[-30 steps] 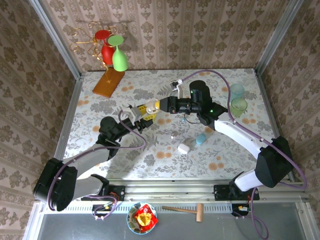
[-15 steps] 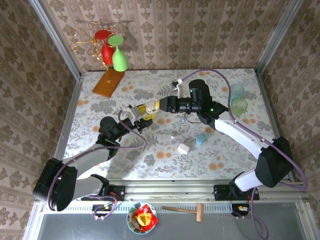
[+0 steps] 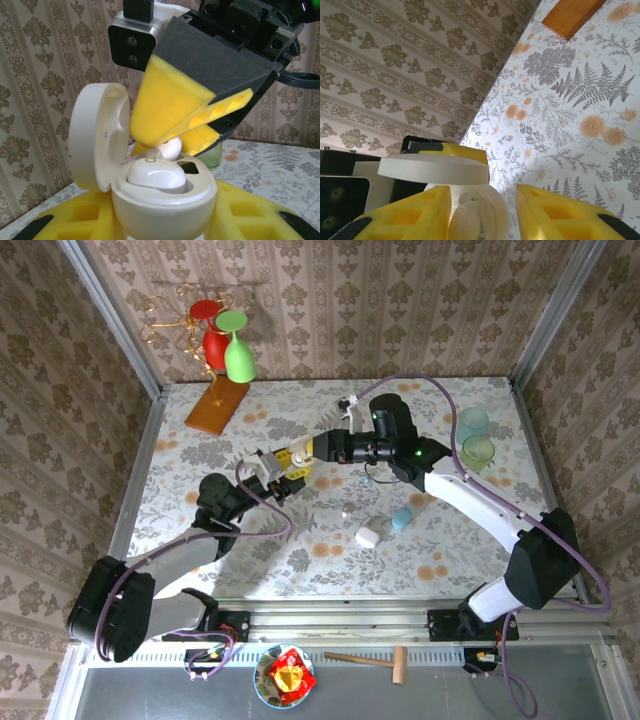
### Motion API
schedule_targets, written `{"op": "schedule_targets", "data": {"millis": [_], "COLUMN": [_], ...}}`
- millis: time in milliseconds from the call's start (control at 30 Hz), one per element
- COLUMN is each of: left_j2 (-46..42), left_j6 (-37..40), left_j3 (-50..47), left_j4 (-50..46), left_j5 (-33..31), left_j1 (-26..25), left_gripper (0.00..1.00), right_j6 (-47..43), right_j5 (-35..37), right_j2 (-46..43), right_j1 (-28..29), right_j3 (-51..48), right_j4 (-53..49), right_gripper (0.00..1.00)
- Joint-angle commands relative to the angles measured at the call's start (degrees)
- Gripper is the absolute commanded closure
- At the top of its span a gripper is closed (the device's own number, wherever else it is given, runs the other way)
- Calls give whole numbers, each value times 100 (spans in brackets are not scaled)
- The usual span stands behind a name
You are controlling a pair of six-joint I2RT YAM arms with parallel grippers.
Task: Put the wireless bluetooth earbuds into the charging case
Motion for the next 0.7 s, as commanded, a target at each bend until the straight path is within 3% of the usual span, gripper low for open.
{"op": "schedule_targets", "data": {"millis": [0, 333, 667], "left_j2": [-44, 9, -40], "left_j6": [-104, -77, -57], "left_j3": [190, 168, 185], "left_j4": [432, 442, 392], "left_j5": [104, 43, 4], "left_j1": [-18, -10, -10], "left_gripper": [78, 78, 78], "right_j6": [-159, -308, -347], "right_j5": [98, -30, 17], "right_j2": [62, -395, -595], "right_j1": [24, 34, 34], "right_j3": [137, -136, -562], "right_j4": [-261, 152, 149], "right_gripper": [60, 41, 39]}}
